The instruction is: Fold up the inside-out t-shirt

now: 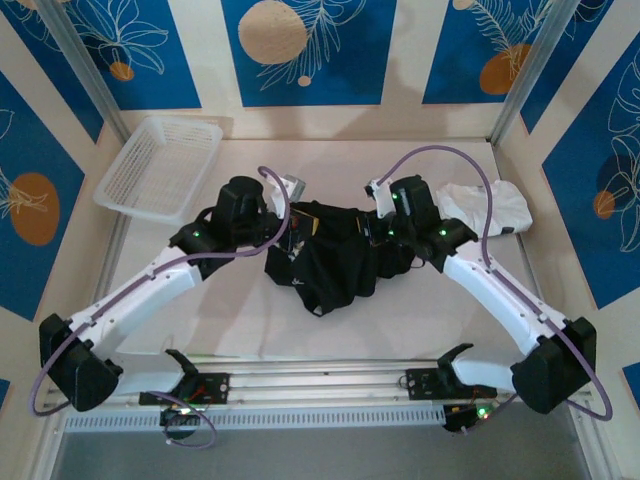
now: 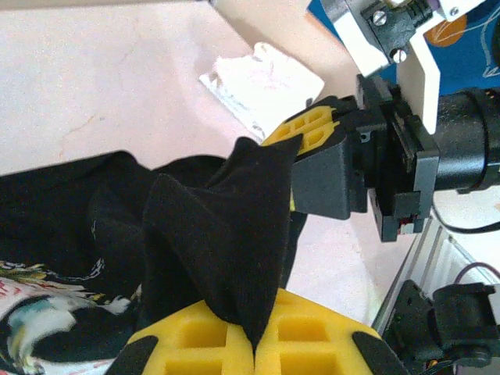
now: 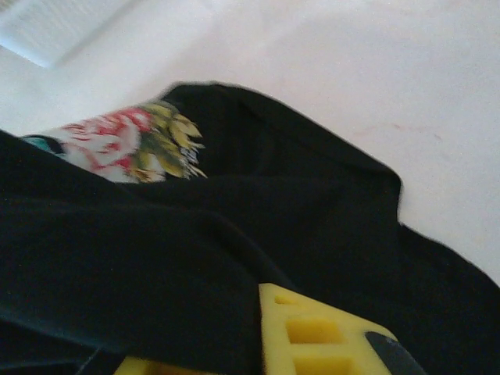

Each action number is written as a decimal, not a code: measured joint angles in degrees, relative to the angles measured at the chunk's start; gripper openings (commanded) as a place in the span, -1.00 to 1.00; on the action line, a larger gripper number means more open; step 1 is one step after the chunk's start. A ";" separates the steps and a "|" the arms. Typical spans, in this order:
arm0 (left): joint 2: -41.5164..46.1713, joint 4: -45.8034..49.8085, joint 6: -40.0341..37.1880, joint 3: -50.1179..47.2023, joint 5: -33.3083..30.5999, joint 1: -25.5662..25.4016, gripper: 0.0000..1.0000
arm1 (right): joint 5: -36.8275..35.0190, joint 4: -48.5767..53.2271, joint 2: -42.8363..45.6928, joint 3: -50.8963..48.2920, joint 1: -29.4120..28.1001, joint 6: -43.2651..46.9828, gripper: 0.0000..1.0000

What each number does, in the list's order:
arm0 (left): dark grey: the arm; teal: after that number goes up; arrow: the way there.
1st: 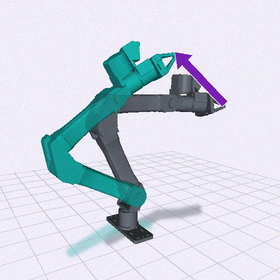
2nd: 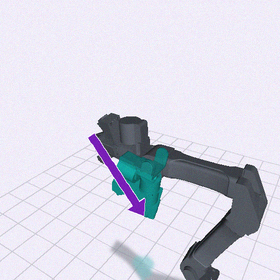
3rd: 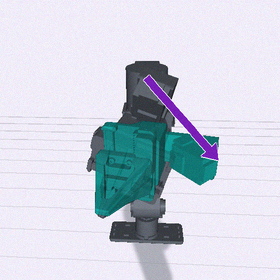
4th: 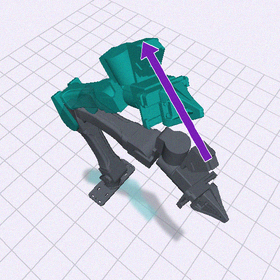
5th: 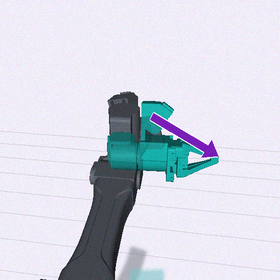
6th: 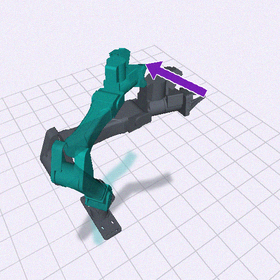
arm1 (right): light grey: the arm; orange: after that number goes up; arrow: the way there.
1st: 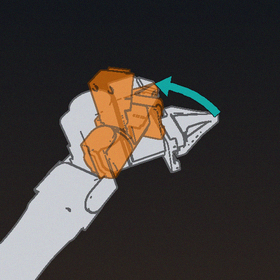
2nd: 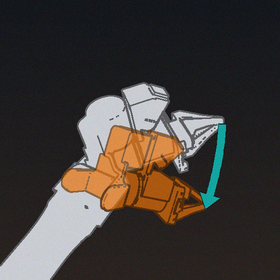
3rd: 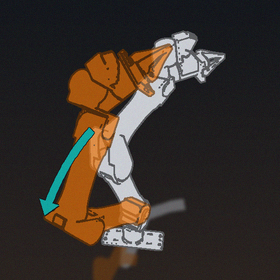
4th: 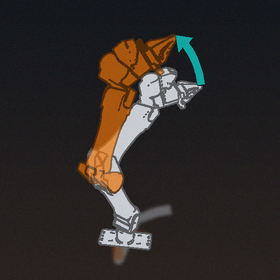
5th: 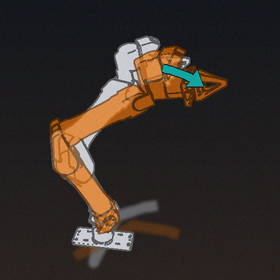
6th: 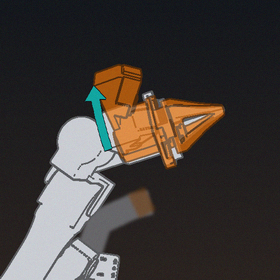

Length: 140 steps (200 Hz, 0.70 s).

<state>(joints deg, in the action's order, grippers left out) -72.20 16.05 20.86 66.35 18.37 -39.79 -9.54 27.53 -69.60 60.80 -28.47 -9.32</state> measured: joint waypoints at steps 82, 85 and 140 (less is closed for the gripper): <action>-3.30 -0.28 0.26 -0.31 1.16 0.37 -1.00 | -5.01 5.22 5.25 -2.49 -0.76 -0.83 -0.08; -3.34 -0.31 0.28 -0.31 1.18 0.39 -1.00 | -4.83 5.20 6.23 -2.89 -1.09 -0.85 -0.08; -3.74 -0.61 1.33 -0.31 2.43 0.57 -1.00 | 1.70 -3.87 15.56 -10.12 -9.14 -0.83 -0.37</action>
<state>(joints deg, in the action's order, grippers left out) -75.94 15.44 22.20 66.04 20.80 -39.22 -7.84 23.66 -54.04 50.68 -37.60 -10.15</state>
